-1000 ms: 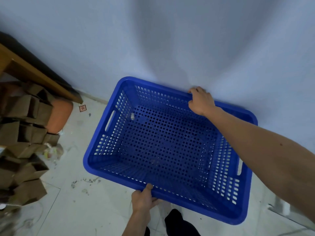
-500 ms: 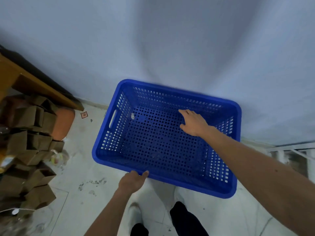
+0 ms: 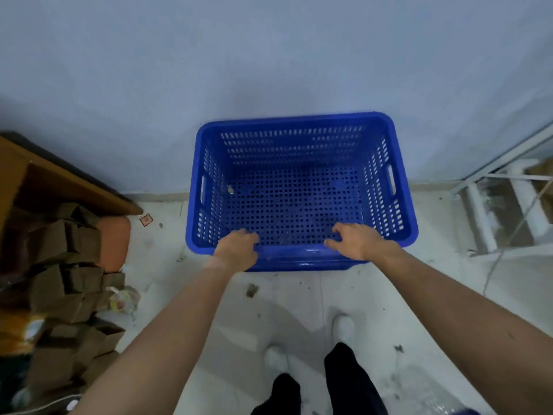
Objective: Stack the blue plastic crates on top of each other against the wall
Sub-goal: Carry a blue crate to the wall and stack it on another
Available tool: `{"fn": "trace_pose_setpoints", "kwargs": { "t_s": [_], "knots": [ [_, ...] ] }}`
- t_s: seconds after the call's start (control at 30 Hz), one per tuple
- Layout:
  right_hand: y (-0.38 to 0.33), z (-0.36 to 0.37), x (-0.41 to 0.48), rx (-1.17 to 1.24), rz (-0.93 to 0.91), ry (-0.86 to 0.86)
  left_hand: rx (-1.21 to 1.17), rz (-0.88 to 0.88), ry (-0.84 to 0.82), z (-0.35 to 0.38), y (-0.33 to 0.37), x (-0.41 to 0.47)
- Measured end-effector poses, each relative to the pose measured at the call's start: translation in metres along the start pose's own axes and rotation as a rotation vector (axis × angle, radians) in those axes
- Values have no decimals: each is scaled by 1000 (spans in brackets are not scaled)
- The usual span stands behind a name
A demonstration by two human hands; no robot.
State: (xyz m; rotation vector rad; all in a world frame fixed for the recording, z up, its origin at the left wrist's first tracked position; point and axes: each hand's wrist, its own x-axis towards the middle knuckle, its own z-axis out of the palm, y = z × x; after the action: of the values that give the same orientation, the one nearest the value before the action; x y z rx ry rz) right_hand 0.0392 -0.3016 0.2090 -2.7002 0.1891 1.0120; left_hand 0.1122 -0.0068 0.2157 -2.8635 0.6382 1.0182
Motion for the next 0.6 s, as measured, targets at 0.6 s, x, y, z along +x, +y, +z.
{"fn": "trace_pose_setpoints", "kwargs": {
  "t_s": [0.6],
  "knots": [
    [27,75,-7,-293,-38,368,251,-65,210,58,-12,3]
  ]
}}
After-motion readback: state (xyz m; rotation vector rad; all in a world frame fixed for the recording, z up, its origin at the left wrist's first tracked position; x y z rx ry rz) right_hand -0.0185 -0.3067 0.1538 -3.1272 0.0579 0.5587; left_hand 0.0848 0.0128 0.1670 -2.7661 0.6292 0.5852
